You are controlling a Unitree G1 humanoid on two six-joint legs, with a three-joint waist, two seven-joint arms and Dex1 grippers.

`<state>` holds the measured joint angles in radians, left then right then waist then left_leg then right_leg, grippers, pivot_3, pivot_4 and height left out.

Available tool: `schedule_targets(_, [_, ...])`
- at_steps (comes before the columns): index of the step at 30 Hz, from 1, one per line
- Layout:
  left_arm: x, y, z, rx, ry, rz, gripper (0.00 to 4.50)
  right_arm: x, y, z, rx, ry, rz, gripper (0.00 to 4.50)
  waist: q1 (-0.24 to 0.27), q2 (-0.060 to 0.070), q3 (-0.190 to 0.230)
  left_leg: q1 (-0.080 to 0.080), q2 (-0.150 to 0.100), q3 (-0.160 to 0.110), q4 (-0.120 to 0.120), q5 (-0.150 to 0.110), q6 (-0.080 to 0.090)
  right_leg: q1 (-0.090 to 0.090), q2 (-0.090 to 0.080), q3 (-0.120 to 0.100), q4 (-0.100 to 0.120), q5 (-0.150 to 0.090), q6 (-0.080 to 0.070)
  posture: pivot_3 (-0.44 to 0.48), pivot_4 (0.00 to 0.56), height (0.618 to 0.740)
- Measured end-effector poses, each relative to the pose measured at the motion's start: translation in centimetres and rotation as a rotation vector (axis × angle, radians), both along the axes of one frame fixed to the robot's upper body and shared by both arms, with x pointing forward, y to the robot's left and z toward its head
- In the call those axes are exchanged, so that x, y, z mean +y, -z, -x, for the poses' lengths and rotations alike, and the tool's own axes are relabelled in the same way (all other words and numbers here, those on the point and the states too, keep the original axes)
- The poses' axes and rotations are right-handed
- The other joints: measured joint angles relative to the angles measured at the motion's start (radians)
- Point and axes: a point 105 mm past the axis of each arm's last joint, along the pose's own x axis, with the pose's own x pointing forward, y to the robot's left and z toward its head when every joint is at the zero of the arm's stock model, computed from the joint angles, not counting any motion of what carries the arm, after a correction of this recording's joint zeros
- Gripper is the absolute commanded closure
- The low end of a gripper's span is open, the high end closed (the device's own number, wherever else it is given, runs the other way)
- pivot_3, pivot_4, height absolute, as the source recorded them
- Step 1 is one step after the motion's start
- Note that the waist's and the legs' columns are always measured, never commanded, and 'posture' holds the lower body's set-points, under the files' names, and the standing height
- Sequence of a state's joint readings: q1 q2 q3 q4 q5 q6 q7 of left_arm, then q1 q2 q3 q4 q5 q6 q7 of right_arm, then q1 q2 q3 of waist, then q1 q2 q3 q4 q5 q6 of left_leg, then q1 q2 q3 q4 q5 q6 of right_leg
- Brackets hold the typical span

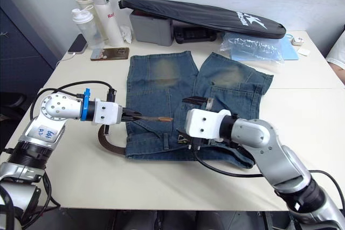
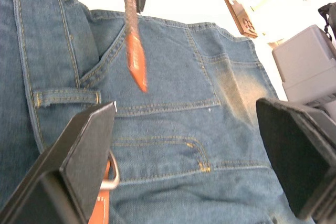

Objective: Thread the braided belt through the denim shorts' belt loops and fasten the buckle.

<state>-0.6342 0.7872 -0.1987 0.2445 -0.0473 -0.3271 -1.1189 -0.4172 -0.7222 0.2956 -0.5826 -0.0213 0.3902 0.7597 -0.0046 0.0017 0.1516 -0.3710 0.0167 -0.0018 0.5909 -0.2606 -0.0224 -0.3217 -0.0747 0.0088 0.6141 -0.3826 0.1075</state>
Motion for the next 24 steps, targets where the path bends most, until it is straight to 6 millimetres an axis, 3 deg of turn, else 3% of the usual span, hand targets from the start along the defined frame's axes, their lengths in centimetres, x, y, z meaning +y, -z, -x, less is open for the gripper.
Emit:
schedule_targets(5, [-1.1, -0.3, -0.1, -0.012, 0.036, -0.008, 4.48, 1.3, 0.7, -0.7, -0.011, -0.017, 0.019, 0.0, 0.0, 0.0, 0.0, 0.0, 0.0, 0.0, 0.002, 0.0, 0.0, -0.001, 0.0, 0.0, 0.003, 0.0, 0.0, 0.0, 0.15, 0.74])
schedule_targets(7, [-1.2, -0.2, -0.1, -0.008, 0.042, -0.013, 4.5, 1.8, 1.2, -0.9, -0.014, -0.024, 0.028, 0.53, -0.001, 0.0, 0.0, 0.0, 0.0, 0.0, 0.002, 0.0, -0.001, -0.001, 0.0, -0.001, 0.004, 0.0, 0.0, 0.0, 0.15, 0.74])
schedule_targets(10, [-1.4, -0.3, -0.1, -0.013, 0.048, -0.016, 4.5, 2.1, 1.6, -1.4, -0.005, -0.013, 0.017, 1.74, -0.001, 0.0, 0.0, 0.0, 0.0, 0.001, 0.002, 0.0, -0.001, -0.001, 0.0, -0.001, 0.005, 0.0, 0.0, 0.0, 0.15, 0.74])
schedule_targets(15, [-1.6, -0.2, -0.1, -0.005, 0.05, -0.009, 4.5, 2.7, 1.2, -1.3, -0.023, -0.033, 0.003, 4.29, 0.0, 0.0, 0.0, 0.001, 0.0, 0.001, 0.002, 0.0, 0.0, -0.001, 0.001, -0.001, 0.005, 0.0, 0.0, 0.0, 0.15, 0.74])
schedule_targets(20, [-1.5, -0.4, -0.3, 0.043, -0.001, 0.048, 4.5, 2.7, 1.4, -1.5, -0.016, -0.03, -0.003, 4.45, -0.001, 0.0, 0.0, 0.001, 0.0, 0.001, 0.002, 0.0, 0.0, -0.001, 0.001, -0.001, 0.006, 0.0, 0.0, 0.0, 0.15, 0.74])
schedule_targets(24, [-1.7, -1.2, -0.7, 0.187, -0.111, 0.229, 2.86, 2.6, 1.2, -1.7, -0.032, -0.018, -0.006, 4.5, -0.002, 0.0, 0.0, 0.001, 0.0, 0.0, 0.002, 0.0, 0.0, -0.001, -0.001, -0.001, 0.006, 0.0, 0.0, 0.0, 0.15, 0.74])
